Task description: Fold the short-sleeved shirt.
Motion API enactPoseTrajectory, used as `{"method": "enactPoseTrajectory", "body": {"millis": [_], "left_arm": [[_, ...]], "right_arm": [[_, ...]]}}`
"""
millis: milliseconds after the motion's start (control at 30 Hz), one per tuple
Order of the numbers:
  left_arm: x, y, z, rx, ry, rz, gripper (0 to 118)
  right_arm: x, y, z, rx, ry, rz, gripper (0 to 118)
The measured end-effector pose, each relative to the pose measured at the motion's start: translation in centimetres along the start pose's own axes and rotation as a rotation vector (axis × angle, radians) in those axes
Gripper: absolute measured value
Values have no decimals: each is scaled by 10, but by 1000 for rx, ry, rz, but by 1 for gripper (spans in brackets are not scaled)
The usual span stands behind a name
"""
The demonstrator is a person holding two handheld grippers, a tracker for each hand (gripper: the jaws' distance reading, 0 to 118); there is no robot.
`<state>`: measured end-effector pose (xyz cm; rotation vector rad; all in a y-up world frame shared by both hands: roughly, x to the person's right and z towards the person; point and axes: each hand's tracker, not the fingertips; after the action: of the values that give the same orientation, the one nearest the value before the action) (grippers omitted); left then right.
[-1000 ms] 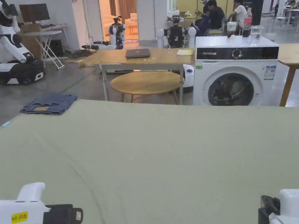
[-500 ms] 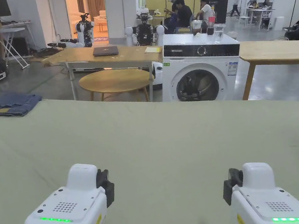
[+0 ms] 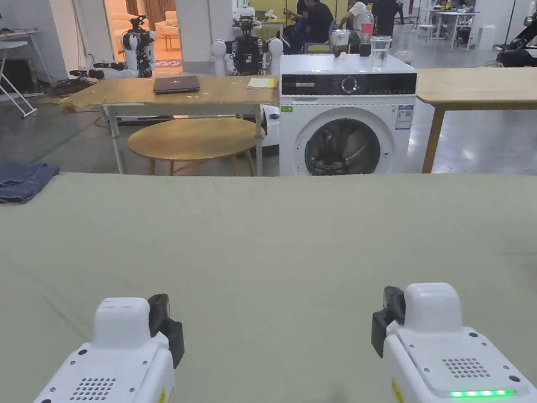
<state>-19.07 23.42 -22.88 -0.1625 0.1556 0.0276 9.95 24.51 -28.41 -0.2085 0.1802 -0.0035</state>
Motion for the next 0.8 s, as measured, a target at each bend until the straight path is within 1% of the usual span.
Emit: {"method": "enactPoseTrajectory", "body": {"millis": [200, 300, 333, 400, 433, 467, 500, 533, 567, 600, 633, 667, 700, 733, 767, 800], "left_arm": [[8, -1, 4, 18, 20, -54, 0], [11, 0, 7, 20, 43, -71, 0], [11, 1, 7, 21, 51, -69, 3], [11, 1, 8, 25, 56, -68, 20], [9, 1, 8, 27, 52, -66, 24], [8, 2, 8, 21, 45, -58, 24], [8, 2, 8, 14, 41, -56, 43], [8, 2, 8, 11, 43, -55, 57], [7, 2, 8, 12, 47, -53, 67], [7, 3, 9, 19, 52, -49, 75], [7, 3, 11, 26, 52, -47, 80], [7, 4, 12, 29, 51, -42, 86], [6, 4, 13, 36, 51, -37, 90], [5, 5, 14, 44, 49, -32, 90], [5, 6, 15, 52, 42, -28, 90], [6, 7, 15, 52, 41, -29, 90]], "right_arm": [[4, -7, 3, -9, -7, -37, 0], [4, -7, 4, -3, -6, -34, 0], [4, -6, 6, 3, -6, -31, 4], [2, -5, 7, 16, -31, -12, 22], [2, -5, 7, 18, -34, -11, 27], [4, -5, 7, 23, -28, -12, 27], [6, -4, 7, 25, -24, -14, 48], [6, -4, 6, 25, -24, -15, 60], [6, -4, 6, 27, -31, -16, 66], [6, -3, 6, 25, -43, -14, 70], [6, -4, 5, 22, -53, -12, 74], [6, -4, 5, 20, -66, -12, 81], [7, -4, 4, 19, -68, -15, 92], [8, -5, 4, 19, -71, -21, 98], [9, -5, 5, 19, -71, -24, 101], [10, -5, 5, 25, -69, -24, 101]]}}
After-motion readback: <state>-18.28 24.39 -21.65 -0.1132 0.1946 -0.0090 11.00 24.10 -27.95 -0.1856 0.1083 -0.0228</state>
